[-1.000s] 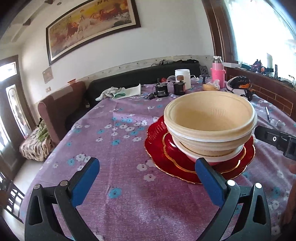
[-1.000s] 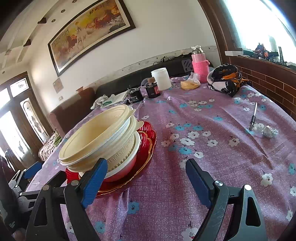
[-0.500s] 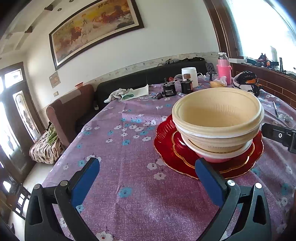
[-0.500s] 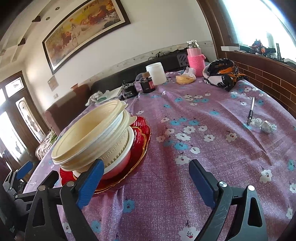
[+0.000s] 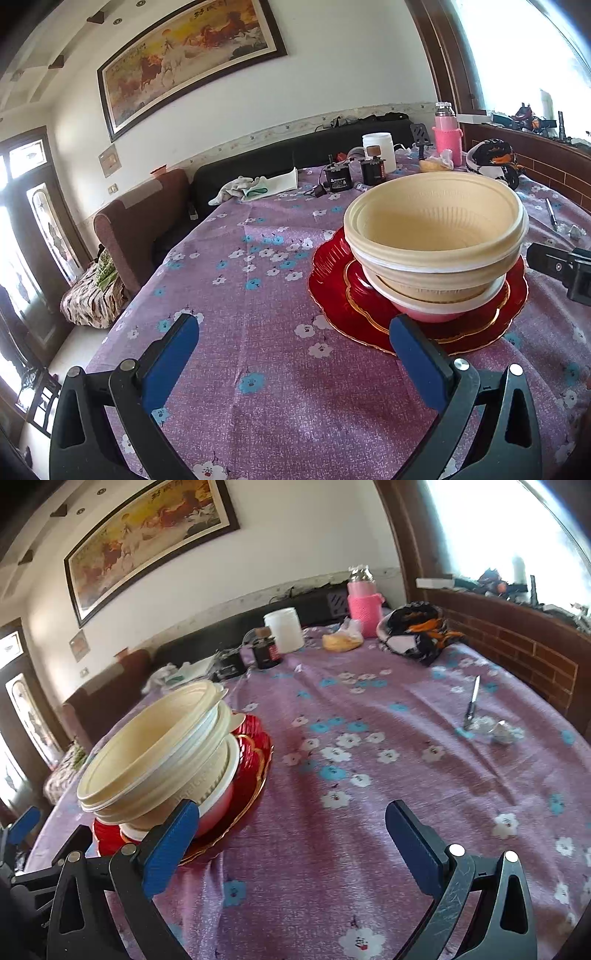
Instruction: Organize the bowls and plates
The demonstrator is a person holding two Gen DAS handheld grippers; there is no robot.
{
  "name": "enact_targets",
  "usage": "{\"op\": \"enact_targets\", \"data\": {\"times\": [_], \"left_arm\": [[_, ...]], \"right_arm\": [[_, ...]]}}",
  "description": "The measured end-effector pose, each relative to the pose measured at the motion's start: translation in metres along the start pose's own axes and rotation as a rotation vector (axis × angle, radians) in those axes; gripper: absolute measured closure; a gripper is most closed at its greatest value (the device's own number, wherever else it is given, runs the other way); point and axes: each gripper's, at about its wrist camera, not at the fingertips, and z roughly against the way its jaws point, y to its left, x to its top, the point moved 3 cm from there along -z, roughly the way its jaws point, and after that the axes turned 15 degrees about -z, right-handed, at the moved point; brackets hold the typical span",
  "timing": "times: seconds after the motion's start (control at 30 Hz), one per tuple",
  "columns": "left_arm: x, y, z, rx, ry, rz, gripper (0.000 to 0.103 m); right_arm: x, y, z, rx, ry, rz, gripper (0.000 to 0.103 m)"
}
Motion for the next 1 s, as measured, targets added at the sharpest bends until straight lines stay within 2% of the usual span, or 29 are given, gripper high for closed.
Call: {"op": "enact_targets", "data": {"times": [0.57,1.0], "left_arm": [[0.0,-0.0007,-0.0015,0.007,0.012,-0.007,0.0],[-0.0014,0.0001,-0.0014,0.019,0.016,-0.01,0.0]], "right_arm": [[-0.0016,0.0012,0.0031,-0.104,-0.032,0.026,0.001],[-0.0016,0.0021,0.0038,-0.127,-0.041,0.037,0.001]]}}
